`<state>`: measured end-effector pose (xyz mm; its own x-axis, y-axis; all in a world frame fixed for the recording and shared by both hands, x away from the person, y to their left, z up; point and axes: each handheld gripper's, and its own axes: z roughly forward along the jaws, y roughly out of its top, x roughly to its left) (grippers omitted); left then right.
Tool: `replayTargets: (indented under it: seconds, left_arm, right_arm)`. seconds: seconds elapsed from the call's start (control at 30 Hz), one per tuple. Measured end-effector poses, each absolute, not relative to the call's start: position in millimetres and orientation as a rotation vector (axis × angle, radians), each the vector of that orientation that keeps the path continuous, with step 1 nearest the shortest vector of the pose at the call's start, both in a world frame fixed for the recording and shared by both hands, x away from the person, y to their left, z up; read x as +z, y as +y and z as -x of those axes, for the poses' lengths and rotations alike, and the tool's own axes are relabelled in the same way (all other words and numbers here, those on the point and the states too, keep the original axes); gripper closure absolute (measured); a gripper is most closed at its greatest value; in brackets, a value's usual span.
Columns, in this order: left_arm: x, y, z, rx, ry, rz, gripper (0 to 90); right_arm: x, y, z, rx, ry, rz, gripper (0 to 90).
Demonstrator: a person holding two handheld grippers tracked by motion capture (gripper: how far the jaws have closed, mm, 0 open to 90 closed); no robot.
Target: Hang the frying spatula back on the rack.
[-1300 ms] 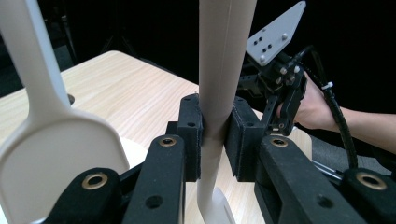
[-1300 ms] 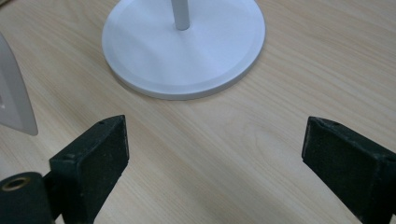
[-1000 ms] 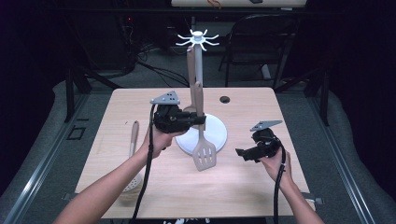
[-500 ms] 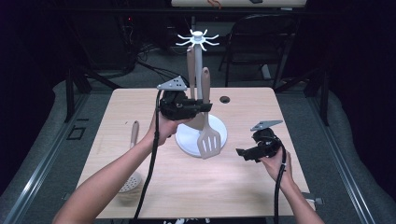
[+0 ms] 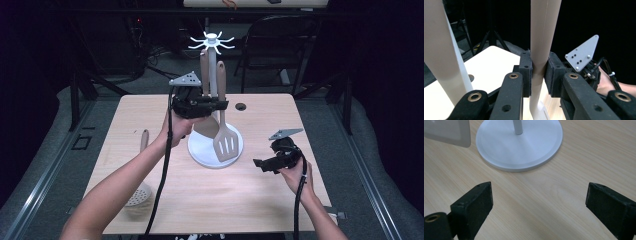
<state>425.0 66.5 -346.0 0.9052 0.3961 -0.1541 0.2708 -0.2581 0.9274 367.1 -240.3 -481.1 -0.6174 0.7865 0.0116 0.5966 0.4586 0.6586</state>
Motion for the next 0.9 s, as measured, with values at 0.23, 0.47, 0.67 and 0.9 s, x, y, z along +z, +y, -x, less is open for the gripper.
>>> replayTargets:
  seconds: [0.23,0.47,0.67,0.9]
  left_arm:
    - [-338.9,64.7,-429.9,0.139,0.496,-1.848,77.4]
    - [-331.2,63.2,-434.2,0.141,0.501,-1.844,77.3]
    - [-332.6,64.5,-437.9,0.136,0.517,-1.851,77.4]
    - [-335.1,64.5,-442.4,0.131,0.537,-1.844,77.4]
  right_arm:
    - [-482.9,-238.0,-366.6,0.953,2.41,-1.196,6.8]
    - [-482.9,-237.6,-366.5,0.954,2.411,-1.196,6.7]
    - [-482.9,-237.3,-366.3,0.95,2.411,-1.194,6.7]
    - [-482.9,-237.3,-366.7,0.951,2.419,-1.191,6.7]
